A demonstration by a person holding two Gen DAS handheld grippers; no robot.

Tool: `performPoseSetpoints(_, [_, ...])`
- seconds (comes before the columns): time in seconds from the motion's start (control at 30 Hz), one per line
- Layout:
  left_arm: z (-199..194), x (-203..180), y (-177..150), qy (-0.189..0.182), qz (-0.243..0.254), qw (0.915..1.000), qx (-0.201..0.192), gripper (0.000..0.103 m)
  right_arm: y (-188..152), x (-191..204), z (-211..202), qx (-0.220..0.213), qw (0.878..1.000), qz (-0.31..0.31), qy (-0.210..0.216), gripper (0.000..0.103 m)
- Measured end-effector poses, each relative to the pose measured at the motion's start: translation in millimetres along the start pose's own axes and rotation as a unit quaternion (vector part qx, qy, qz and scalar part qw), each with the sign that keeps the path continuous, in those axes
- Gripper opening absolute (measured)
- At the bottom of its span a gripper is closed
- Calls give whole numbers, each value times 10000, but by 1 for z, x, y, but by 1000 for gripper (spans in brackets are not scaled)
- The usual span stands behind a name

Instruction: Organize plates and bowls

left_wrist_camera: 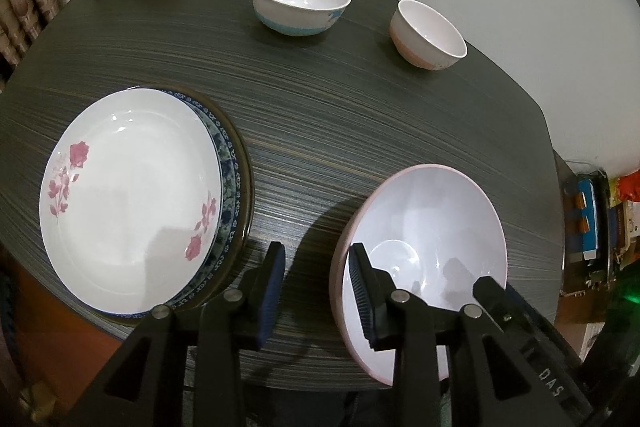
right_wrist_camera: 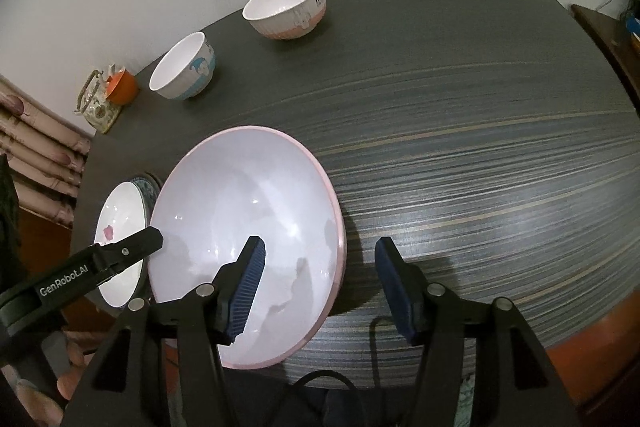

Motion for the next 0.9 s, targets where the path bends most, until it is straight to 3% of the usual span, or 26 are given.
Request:
performPoseSetpoints(0.73, [-13,11,27,-99,-61,9997,-230,34,31,10,-17,-412,9989,-240,42,55])
performPoseSetpoints(0.83, [-13,20,32,-62,-128,9997,-204,44,35,19,-18,-406,9985,-353,99,55])
performPoseSetpoints(0.9, [-13,25,36,-26,-152,9996,-219,44,39,25,-19,-419,9981,-437,140,55])
Point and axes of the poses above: each gripper's, at about its wrist camera, not at the fingertips, and z roughly the way its jaws point, x to its left, y to its top, the point moved 9 cm from there along z, roughly the way its jaws point, and after that the axes turned 1 degree about -x, right-handed, at the moved point
